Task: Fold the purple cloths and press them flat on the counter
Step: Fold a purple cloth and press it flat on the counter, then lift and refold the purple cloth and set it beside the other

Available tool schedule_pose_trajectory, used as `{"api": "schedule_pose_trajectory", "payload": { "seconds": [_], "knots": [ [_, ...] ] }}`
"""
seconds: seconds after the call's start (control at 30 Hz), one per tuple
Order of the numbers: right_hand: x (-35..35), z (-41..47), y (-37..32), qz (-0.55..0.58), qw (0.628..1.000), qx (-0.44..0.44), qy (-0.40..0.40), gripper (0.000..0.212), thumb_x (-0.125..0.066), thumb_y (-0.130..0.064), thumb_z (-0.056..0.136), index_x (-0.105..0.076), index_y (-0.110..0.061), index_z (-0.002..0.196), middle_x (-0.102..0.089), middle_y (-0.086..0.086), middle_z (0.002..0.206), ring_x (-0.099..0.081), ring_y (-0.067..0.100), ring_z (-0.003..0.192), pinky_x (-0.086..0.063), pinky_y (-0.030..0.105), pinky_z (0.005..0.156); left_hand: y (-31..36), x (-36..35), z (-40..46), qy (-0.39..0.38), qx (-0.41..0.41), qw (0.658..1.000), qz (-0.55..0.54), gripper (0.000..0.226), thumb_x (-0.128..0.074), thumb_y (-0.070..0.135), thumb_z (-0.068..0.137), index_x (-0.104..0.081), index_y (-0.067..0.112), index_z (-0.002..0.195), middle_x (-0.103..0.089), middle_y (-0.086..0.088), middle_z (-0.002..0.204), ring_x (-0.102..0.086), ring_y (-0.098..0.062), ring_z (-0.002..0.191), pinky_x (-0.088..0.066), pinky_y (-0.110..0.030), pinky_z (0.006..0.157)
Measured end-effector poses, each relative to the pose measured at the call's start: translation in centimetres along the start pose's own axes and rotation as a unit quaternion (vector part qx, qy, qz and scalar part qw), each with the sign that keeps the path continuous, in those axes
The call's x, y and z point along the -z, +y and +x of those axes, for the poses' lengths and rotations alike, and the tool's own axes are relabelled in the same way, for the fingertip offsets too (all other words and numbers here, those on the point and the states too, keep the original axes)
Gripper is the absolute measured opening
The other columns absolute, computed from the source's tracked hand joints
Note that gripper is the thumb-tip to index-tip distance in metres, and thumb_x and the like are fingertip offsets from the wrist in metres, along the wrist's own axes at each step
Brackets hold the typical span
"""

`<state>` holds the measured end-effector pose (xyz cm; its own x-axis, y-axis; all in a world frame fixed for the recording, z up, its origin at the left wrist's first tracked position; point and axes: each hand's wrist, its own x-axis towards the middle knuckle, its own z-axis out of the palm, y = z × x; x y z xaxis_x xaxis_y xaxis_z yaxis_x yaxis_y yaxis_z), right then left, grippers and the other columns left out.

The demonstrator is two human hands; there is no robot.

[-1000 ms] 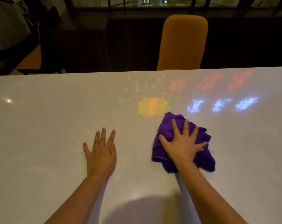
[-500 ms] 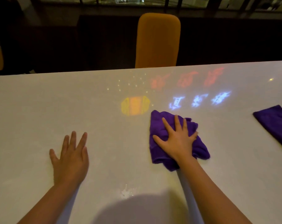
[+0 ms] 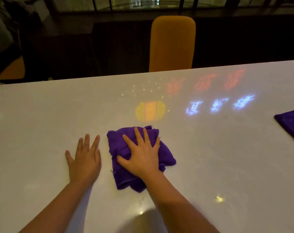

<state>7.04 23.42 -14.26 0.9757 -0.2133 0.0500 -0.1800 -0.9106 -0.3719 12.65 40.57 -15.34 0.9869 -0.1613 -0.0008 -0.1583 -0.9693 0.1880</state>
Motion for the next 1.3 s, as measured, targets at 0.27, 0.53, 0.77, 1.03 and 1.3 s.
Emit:
{"api": "schedule_pose_trajectory", "payload": {
  "seconds": [0.27,0.53,0.77,1.03,1.3],
  "knots": [
    [0.3,-0.2,2.1,-0.034,0.998,-0.045,0.014,0.079,-0.019,-0.079,0.07,-0.012,-0.044,0.14,-0.005,0.001,0.158,0.006,0.03,0.144,0.014,0.065,0.106,-0.3,-0.4,0.1,-0.008,-0.004,1.0,0.023,0.055,-0.006,0.045,0.091,-0.003,0.038,0.146,-0.004,0.002,0.16,0.0,-0.018,0.147,-0.004,-0.056,0.114],
    [7.1,1.3,4.7,-0.007,0.998,0.048,-0.038,0.062,-0.044,-0.043,0.088,-0.02,-0.031,0.144,-0.013,0.004,0.157,-0.004,0.023,0.144,-0.007,0.051,0.115,1.8,3.0,1.4,-0.047,-0.026,0.994,-0.1,0.08,-0.014,0.073,0.073,0.018,0.042,0.14,0.014,0.002,0.159,0.012,-0.017,0.145,-0.002,-0.056,0.114],
    [8.0,1.0,5.1,-0.021,0.986,0.092,-0.139,0.057,-0.058,-0.039,0.084,-0.039,-0.025,0.137,-0.039,0.002,0.146,-0.031,0.022,0.133,-0.031,0.038,0.108,7.3,4.5,0.3,-0.165,-0.239,0.951,-0.107,0.073,-0.056,0.046,0.083,-0.018,0.036,0.145,-0.008,0.006,0.159,-0.009,-0.015,0.145,-0.024,-0.038,0.114],
    [8.5,1.3,5.6,0.009,0.977,0.095,-0.191,0.052,-0.063,-0.028,0.079,-0.05,-0.022,0.129,-0.053,0.003,0.132,-0.04,0.025,0.122,-0.033,0.037,0.105,8.5,4.2,0.0,-0.131,-0.18,0.962,-0.155,0.039,-0.065,0.019,0.079,-0.059,0.019,0.118,-0.058,-0.004,0.122,-0.053,-0.02,0.112,-0.04,-0.025,0.092],
    [9.5,1.0,4.5,0.085,0.988,0.021,-0.129,0.02,-0.054,-0.003,0.079,-0.064,-0.011,0.096,-0.066,0.012,0.1,-0.058,0.029,0.094,-0.045,0.033,0.081,9.9,6.4,0.5,-0.153,-0.138,0.964,-0.165,0.014,-0.056,0.002,0.076,-0.055,0.015,0.079,-0.066,-0.008,0.092,-0.059,-0.022,0.083,-0.043,-0.027,0.069]
  ]
}}
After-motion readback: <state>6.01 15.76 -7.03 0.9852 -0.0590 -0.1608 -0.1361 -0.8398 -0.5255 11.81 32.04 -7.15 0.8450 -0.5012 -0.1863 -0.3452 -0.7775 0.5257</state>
